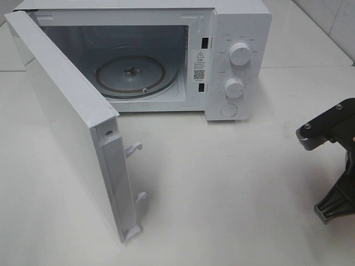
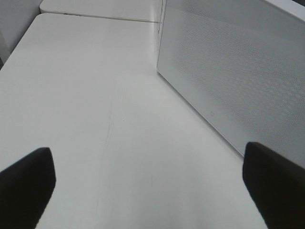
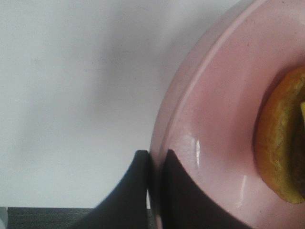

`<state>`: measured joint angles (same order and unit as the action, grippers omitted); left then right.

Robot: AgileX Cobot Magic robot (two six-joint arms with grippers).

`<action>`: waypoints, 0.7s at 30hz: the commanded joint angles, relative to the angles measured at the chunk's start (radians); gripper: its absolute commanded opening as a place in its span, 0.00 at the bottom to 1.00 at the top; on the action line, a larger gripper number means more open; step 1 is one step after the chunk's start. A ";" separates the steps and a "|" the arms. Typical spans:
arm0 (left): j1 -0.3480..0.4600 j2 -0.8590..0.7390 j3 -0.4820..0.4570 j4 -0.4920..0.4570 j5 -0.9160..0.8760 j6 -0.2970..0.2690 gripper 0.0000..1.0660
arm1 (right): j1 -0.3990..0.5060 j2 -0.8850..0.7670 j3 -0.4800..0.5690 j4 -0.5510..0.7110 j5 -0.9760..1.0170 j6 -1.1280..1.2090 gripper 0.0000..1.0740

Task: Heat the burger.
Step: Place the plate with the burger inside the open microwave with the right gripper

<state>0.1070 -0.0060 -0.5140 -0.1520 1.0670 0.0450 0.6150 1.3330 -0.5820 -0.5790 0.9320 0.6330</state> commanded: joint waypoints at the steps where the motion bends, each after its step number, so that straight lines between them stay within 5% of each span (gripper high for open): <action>1: 0.004 -0.016 -0.001 -0.005 0.000 -0.003 0.94 | 0.026 -0.026 0.003 -0.055 0.068 0.006 0.00; 21: 0.004 -0.016 -0.001 -0.005 0.000 -0.003 0.94 | 0.371 -0.108 0.008 -0.043 0.166 0.007 0.00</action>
<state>0.1070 -0.0060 -0.5140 -0.1520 1.0670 0.0450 0.9460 1.2370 -0.5740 -0.5700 1.0570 0.6340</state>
